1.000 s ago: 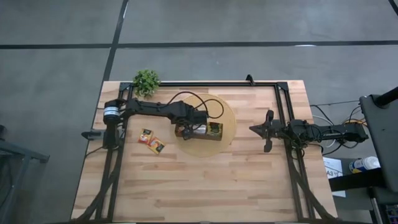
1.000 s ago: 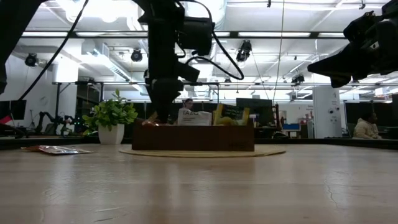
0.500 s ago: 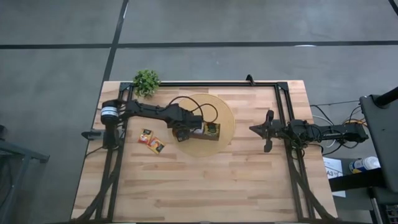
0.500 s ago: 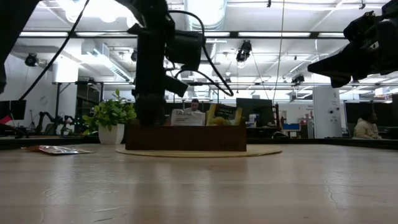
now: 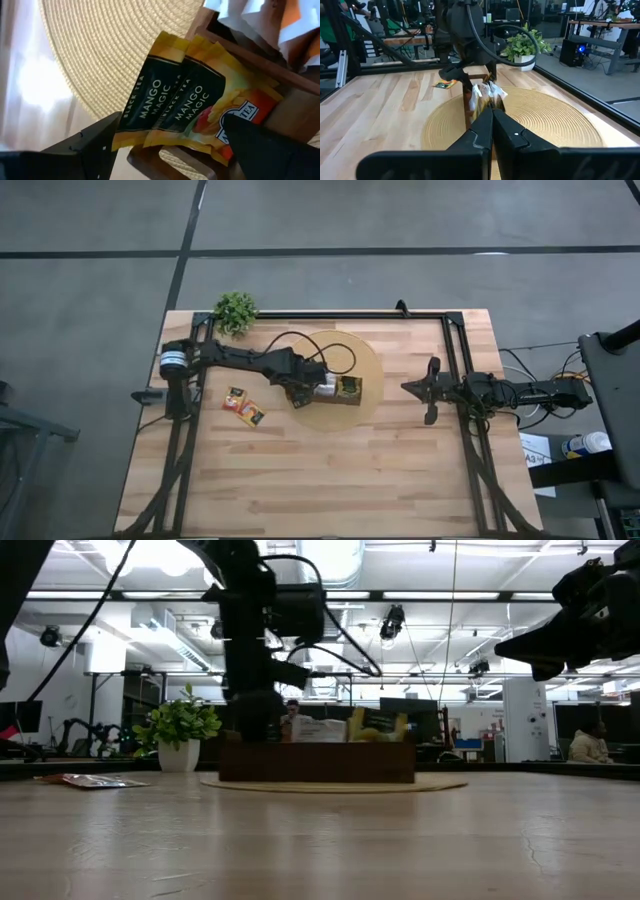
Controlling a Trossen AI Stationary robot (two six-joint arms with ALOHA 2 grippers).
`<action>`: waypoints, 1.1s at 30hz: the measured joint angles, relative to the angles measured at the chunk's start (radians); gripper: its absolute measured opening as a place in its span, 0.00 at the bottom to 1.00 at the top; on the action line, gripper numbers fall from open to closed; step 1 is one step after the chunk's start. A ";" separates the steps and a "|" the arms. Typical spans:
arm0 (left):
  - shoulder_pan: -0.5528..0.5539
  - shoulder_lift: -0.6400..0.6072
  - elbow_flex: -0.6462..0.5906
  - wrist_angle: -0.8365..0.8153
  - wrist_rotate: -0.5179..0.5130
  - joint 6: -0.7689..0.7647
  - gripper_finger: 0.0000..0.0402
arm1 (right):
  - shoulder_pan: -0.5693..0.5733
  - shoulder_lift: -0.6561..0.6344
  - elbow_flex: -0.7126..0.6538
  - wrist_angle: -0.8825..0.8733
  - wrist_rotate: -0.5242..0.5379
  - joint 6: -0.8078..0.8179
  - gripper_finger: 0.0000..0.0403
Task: Pick & Place Tea
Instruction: Put the orange tea bag into the left section of the wooden organizer
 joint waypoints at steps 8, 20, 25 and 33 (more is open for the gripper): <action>-0.001 0.010 0.191 -0.016 0.012 0.002 0.84 | 0.000 0.000 0.000 0.000 0.000 0.000 0.02; -0.001 0.005 0.407 -0.275 0.002 -0.034 0.84 | 0.000 0.000 0.000 0.000 0.000 0.000 0.02; -0.001 0.001 0.461 -0.444 0.001 -0.117 0.84 | 0.000 0.000 0.000 0.000 0.000 0.000 0.02; -0.010 -0.014 0.473 -0.607 0.089 -0.335 0.84 | 0.000 0.000 0.000 0.000 0.000 0.000 0.02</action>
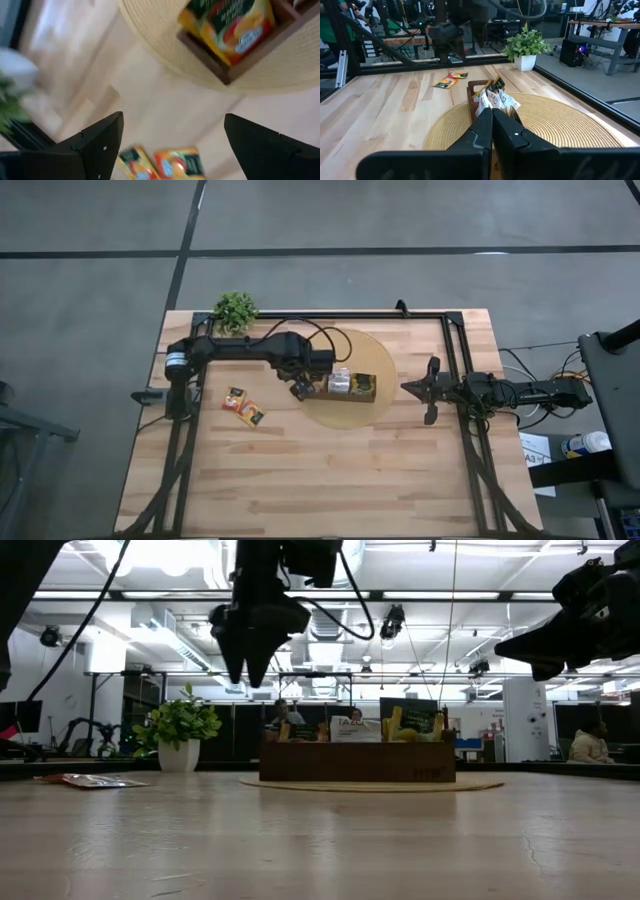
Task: Pick & Place Tea
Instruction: Put the orange tea bag into the left section of the wooden organizer
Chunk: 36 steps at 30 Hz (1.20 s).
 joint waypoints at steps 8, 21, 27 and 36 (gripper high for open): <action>-0.022 -0.011 -0.004 -0.060 0.119 -0.181 0.84 | 0.000 0.000 0.000 0.000 0.000 0.000 0.02; -0.040 -0.178 -0.259 -0.059 0.135 -0.342 0.84 | 0.000 0.000 0.000 0.000 0.000 0.000 0.02; -0.040 -0.261 -0.443 -0.045 0.155 -0.184 0.84 | 0.000 0.000 0.000 0.000 0.000 0.000 0.02; -0.023 -0.314 -0.692 0.009 0.249 0.204 0.84 | 0.000 0.000 0.000 0.000 0.000 0.000 0.02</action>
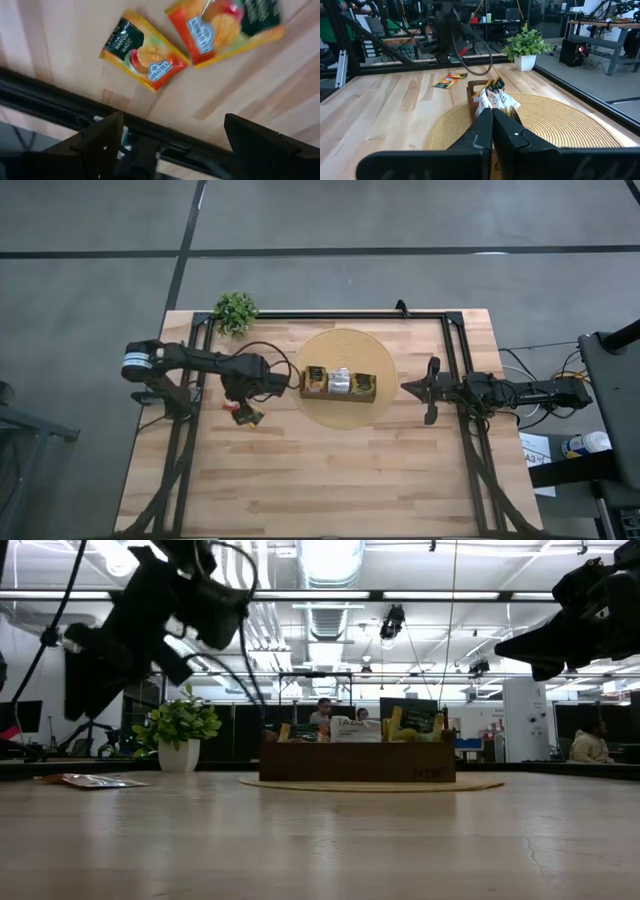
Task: Pick & Place Tea
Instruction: Put the orange tea bag into the left section of the wooden organizer
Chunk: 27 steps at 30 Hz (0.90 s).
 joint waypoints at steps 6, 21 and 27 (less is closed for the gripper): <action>0.064 0.000 -0.102 0.050 0.001 0.156 0.84 | 0.000 0.000 0.000 0.000 0.000 0.000 0.02; 0.355 0.096 -0.066 0.023 0.137 0.302 0.84 | 0.000 0.000 0.000 0.000 0.000 0.000 0.02; 0.389 0.161 -0.068 0.037 0.040 0.368 0.84 | 0.000 0.000 0.000 0.000 0.000 0.000 0.02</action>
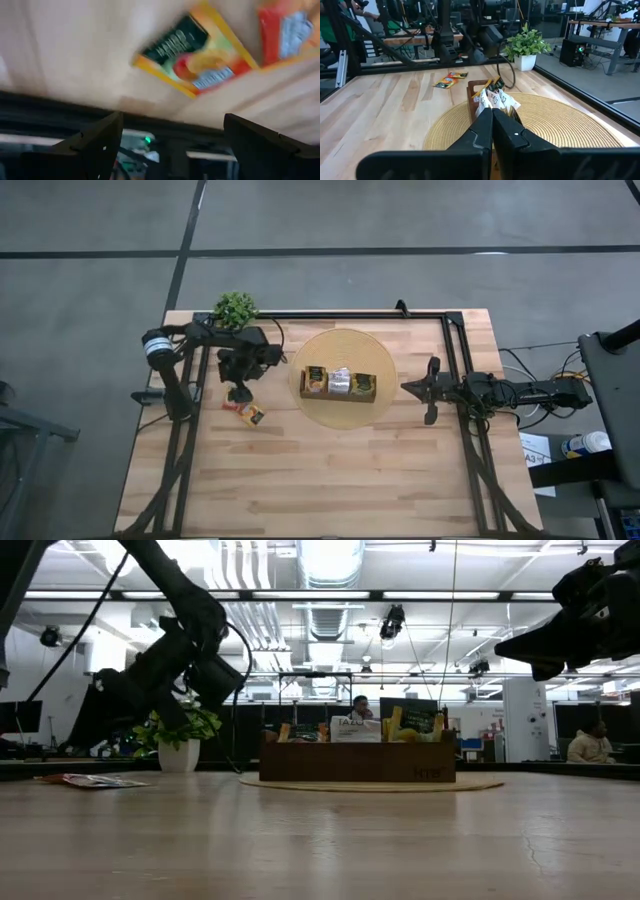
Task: Pick & Place Tea
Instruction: Put the orange tea bag into the left section of the wooden organizer
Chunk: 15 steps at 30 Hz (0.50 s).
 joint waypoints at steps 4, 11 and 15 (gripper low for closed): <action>0.005 0.008 0.000 0.097 -0.019 0.050 0.84 | 0.000 0.000 0.000 0.000 0.000 0.000 0.02; 0.009 0.008 0.000 0.208 -0.017 0.069 0.84 | 0.000 0.000 0.000 0.000 0.000 0.000 0.02; 0.009 0.008 -0.005 0.223 -0.014 0.077 0.84 | 0.000 0.000 0.000 0.000 0.000 0.000 0.02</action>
